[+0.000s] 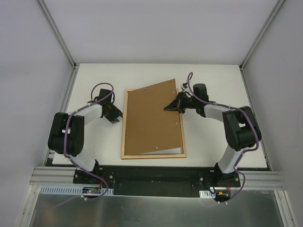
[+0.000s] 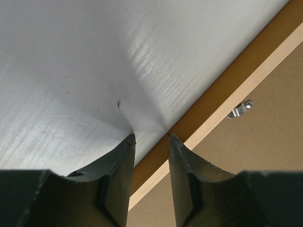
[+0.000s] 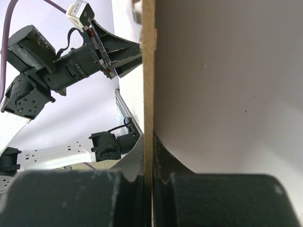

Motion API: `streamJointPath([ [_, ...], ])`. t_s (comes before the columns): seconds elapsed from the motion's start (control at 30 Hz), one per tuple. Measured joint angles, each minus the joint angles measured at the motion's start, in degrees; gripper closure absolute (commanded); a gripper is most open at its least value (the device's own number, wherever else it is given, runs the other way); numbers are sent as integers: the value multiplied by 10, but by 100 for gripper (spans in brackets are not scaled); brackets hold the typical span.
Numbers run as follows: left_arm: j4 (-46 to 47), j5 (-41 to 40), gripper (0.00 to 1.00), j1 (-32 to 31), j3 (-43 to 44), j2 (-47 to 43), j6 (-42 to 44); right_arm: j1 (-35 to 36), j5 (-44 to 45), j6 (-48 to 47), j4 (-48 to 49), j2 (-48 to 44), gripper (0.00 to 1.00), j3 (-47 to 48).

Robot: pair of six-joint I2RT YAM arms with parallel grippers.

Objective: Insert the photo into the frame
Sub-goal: Place the backboard on the frame body.

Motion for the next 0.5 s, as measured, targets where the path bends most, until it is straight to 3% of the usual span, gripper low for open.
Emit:
streamJointPath([
  [0.33, 0, 0, 66, 0, 3, 2, 10, 5, -5, 2, 18, 21, 98, 5],
  [0.5, 0, -1, 66, 0, 3, 2, 11, 5, 7, -18, -2, 21, 69, 6],
])
